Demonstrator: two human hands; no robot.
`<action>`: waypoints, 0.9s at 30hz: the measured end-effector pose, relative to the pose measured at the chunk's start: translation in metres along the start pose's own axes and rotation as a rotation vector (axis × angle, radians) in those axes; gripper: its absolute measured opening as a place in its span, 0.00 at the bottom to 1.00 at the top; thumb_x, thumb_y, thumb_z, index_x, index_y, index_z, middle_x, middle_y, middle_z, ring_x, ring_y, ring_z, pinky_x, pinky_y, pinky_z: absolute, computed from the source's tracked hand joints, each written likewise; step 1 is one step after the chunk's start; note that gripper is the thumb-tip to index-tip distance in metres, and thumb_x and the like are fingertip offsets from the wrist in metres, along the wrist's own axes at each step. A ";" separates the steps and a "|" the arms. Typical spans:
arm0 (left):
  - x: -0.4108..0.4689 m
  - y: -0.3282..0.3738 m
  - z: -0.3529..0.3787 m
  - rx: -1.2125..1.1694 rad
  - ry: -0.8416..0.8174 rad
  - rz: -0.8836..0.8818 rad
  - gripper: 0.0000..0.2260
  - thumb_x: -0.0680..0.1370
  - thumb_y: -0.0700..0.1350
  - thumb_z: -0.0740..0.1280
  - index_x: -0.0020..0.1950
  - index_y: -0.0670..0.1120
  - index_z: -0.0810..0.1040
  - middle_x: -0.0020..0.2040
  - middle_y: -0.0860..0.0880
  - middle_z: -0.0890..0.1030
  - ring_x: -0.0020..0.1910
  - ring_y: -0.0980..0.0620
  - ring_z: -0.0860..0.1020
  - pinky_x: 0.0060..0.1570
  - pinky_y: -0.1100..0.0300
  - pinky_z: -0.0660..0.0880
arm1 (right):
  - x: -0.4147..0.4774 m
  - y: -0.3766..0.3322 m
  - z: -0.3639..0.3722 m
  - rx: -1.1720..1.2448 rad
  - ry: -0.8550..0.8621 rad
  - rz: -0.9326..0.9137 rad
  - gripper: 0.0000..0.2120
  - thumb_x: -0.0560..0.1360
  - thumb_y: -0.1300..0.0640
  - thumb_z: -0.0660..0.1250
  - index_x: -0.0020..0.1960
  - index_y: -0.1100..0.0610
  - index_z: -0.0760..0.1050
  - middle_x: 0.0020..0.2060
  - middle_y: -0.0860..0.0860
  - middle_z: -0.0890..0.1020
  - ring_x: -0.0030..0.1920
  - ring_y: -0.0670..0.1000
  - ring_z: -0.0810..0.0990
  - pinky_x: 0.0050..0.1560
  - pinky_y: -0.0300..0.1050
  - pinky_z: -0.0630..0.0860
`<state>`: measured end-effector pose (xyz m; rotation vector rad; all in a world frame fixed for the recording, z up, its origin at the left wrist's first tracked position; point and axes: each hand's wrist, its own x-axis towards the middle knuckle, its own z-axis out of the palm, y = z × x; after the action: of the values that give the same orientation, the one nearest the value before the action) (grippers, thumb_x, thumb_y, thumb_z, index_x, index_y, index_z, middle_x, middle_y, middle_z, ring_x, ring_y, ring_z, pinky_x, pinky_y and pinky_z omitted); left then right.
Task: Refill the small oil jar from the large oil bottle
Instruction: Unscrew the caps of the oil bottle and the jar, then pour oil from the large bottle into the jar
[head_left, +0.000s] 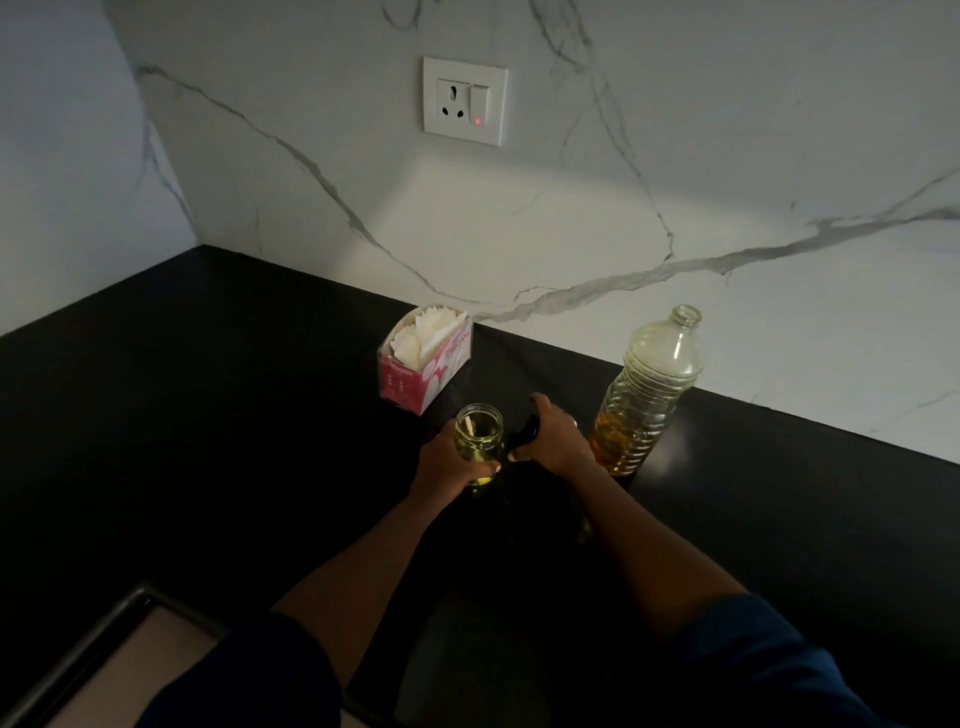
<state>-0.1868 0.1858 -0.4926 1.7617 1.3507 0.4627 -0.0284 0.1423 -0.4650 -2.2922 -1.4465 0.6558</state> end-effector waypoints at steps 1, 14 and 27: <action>-0.001 0.000 0.000 -0.008 0.007 0.000 0.37 0.63 0.47 0.78 0.69 0.47 0.66 0.64 0.47 0.75 0.66 0.47 0.71 0.67 0.53 0.67 | -0.007 0.002 -0.002 -0.018 0.098 -0.047 0.40 0.66 0.53 0.75 0.73 0.52 0.58 0.69 0.54 0.68 0.69 0.56 0.66 0.65 0.55 0.70; -0.006 0.001 0.002 -0.091 0.032 -0.026 0.36 0.62 0.46 0.79 0.67 0.46 0.68 0.62 0.45 0.76 0.63 0.45 0.73 0.65 0.50 0.69 | -0.053 0.022 -0.022 0.307 1.120 0.006 0.44 0.62 0.49 0.78 0.67 0.56 0.55 0.63 0.69 0.65 0.65 0.64 0.61 0.64 0.62 0.62; -0.010 0.001 0.001 -0.093 0.019 -0.030 0.36 0.62 0.47 0.79 0.67 0.46 0.68 0.60 0.46 0.77 0.62 0.46 0.74 0.64 0.54 0.69 | -0.038 0.019 -0.075 0.811 0.868 0.156 0.45 0.62 0.55 0.79 0.70 0.58 0.57 0.64 0.58 0.72 0.63 0.58 0.73 0.61 0.50 0.73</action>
<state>-0.1890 0.1766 -0.4903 1.6626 1.3454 0.5187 0.0137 0.0963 -0.4053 -1.6692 -0.4608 0.1556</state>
